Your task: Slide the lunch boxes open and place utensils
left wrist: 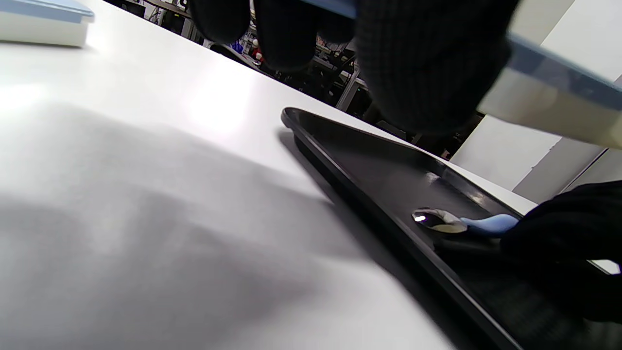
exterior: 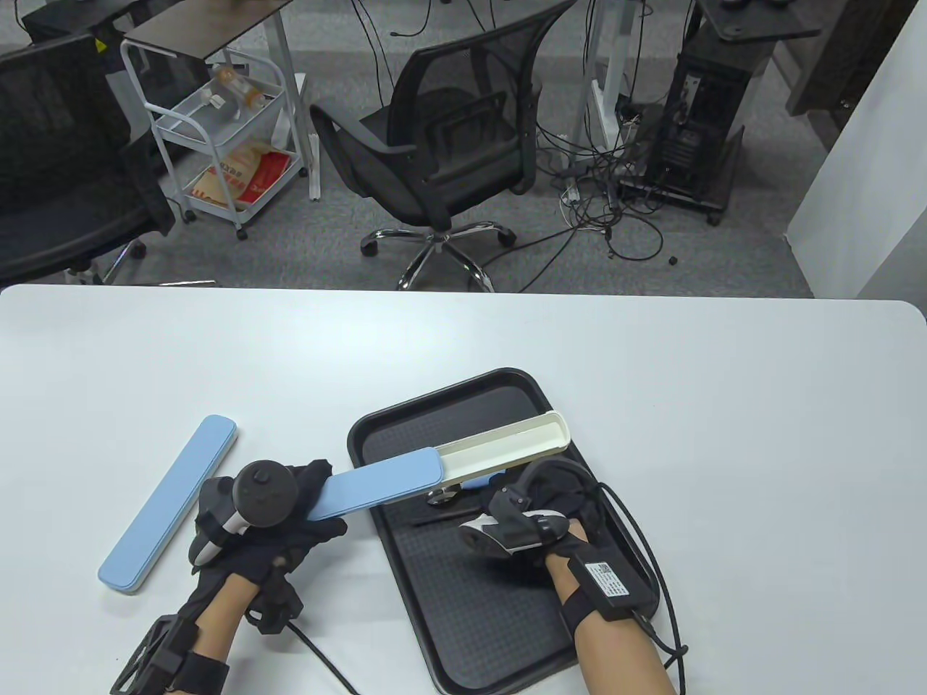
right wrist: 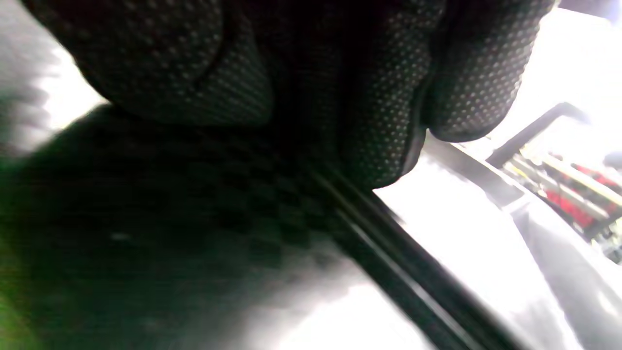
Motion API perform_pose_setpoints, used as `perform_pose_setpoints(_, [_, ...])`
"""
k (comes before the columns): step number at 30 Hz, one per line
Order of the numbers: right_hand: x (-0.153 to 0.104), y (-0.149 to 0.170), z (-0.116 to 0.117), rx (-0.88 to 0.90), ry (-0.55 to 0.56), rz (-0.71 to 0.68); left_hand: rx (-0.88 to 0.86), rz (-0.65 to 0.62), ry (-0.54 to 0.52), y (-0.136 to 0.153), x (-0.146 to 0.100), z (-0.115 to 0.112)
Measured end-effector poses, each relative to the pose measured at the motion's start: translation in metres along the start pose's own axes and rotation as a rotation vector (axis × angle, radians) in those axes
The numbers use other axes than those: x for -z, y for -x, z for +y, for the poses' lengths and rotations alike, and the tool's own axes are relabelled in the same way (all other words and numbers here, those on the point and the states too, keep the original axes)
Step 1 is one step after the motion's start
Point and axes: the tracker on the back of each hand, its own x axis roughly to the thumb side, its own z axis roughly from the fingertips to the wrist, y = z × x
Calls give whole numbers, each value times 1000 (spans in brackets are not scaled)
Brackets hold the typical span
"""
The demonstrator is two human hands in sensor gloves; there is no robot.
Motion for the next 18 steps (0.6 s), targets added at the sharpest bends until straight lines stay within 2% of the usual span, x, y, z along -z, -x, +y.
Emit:
perform_pose_setpoints(1, [-2,-2,0,-46,20,-22,-2,2,1,0,0,0])
perform_pose_setpoints(6, [-11,-2,-1,-27,57,53,-23,17,-13,2,-2,3])
perform_pose_setpoints(9, [-20,4,-6,36,127,132,-30,19,-29,3,-2,5])
perform_pose_setpoints(14, [-44,10,-23,63,254,163,-25,30,-37,3,-2,5])
perform_pose_setpoints(18, [-61,18,-31,128,346,241,-16,35,-51,3,-2,7])
